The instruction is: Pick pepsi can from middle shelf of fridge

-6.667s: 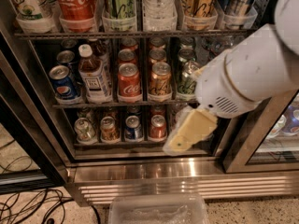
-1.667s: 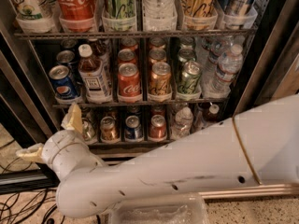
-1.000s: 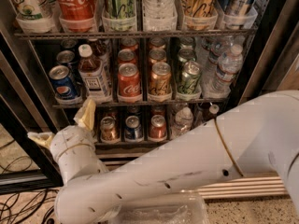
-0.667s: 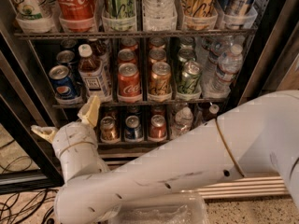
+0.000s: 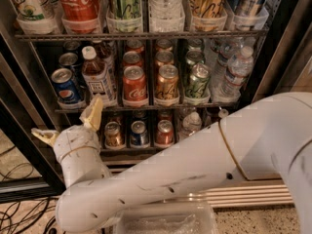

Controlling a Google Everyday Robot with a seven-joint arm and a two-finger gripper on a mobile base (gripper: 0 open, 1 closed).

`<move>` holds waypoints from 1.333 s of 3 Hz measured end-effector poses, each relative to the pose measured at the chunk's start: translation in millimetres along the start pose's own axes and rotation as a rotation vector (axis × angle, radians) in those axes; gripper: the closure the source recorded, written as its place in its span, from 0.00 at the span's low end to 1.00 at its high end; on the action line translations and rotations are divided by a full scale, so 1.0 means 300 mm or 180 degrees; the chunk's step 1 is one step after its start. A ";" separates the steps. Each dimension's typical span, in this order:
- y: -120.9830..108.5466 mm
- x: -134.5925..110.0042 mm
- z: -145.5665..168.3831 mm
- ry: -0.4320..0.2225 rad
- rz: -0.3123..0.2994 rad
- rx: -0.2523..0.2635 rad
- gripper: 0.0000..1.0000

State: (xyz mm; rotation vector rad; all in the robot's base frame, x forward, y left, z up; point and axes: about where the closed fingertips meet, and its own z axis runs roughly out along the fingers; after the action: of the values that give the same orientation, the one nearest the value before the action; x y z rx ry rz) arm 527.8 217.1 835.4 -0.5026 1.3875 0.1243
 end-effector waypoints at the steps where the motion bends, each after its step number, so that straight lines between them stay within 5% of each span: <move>1: 0.018 -0.009 0.038 -0.0115 -0.0007 0.0045 0.02; 3: 0.027 -0.014 0.065 -0.0250 0.0033 0.0211 0.36; 4: 0.029 -0.012 0.073 -0.0287 0.0060 0.0273 0.43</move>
Offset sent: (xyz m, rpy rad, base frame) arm 0.0154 0.0187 0.0032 0.0491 -0.0967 -0.0476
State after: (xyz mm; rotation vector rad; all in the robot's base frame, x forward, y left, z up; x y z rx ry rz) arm 543.7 234.5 838.8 -0.4079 1.3040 0.1013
